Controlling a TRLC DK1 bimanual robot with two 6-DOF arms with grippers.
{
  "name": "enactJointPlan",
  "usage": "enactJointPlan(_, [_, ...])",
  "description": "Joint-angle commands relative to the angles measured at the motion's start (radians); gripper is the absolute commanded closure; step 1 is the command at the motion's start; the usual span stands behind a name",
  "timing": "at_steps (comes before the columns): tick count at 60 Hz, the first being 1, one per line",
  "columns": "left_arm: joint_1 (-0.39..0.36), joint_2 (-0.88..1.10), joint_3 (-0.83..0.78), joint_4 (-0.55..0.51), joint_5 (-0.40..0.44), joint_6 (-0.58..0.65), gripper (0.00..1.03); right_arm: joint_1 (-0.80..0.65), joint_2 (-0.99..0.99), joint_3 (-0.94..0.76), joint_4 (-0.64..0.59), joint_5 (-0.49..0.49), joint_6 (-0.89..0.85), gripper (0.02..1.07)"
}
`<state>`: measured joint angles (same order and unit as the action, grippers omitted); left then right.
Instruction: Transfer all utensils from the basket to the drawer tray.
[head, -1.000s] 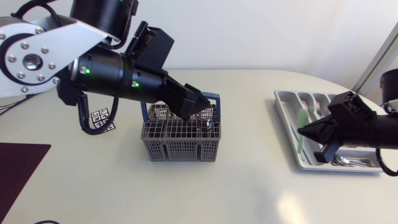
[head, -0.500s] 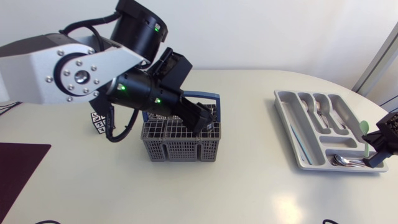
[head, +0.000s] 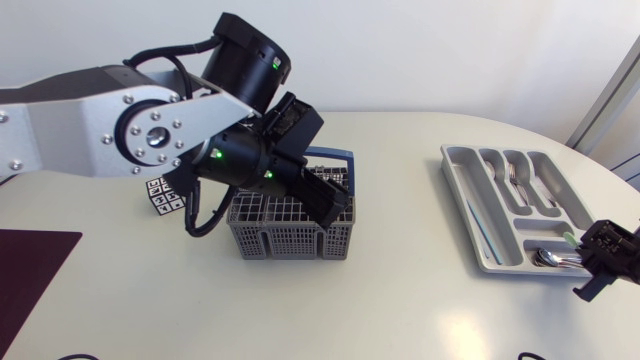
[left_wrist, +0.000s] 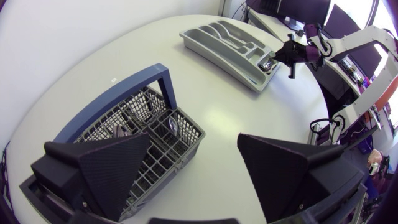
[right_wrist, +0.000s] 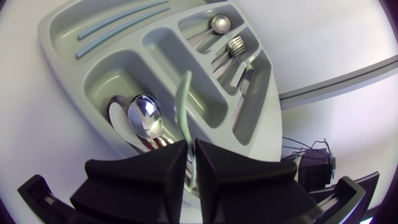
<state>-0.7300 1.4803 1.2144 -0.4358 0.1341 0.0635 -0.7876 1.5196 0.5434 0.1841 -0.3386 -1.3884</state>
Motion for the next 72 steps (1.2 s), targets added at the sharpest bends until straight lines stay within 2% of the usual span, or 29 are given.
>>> enactJointPlan(1, [-0.008,0.028,0.004,-0.003,-0.016,0.007,0.05,-0.009,-0.012,-0.037,0.003,0.006,-0.038,0.65])
enactJointPlan(4, [-0.011,0.028,0.002,-0.003,-0.019,0.007,0.05,-0.015,-0.029,-0.042,0.000,0.004,-0.046,0.55])
enactJointPlan(10, [-0.016,0.029,0.002,-0.003,-0.027,0.007,0.05,-0.025,-0.058,-0.042,-0.025,0.001,-0.054,0.20])
enactJointPlan(12, [-0.016,0.031,0.002,-0.001,-0.027,0.007,0.05,-0.029,-0.072,-0.037,-0.038,0.000,-0.054,0.14])
enactJointPlan(15, [-0.019,0.037,0.002,-0.001,-0.027,0.007,0.05,-0.033,-0.093,-0.028,-0.072,-0.005,-0.054,0.11])
enactJointPlan(25, [-0.037,0.052,0.008,0.000,-0.047,0.004,0.05,-0.050,-0.177,0.064,-0.275,-0.066,0.012,0.10])
enactJointPlan(32, [-0.031,0.064,0.019,0.002,-0.051,-0.008,0.10,-0.052,-0.217,0.121,-0.390,-0.097,0.086,0.10])
enactJointPlan(51, [-0.006,0.144,0.077,0.002,-0.064,-0.060,0.42,0.027,-0.383,0.099,-0.532,-0.114,0.218,0.10])
enactJointPlan(60, [0.006,0.189,0.103,0.009,-0.074,-0.073,0.44,0.096,-0.489,0.055,-0.572,-0.115,0.272,0.10])
enactJointPlan(72, [0.011,0.242,0.128,0.028,-0.097,-0.080,0.62,0.197,-0.552,0.007,-0.580,-0.091,0.342,0.10])
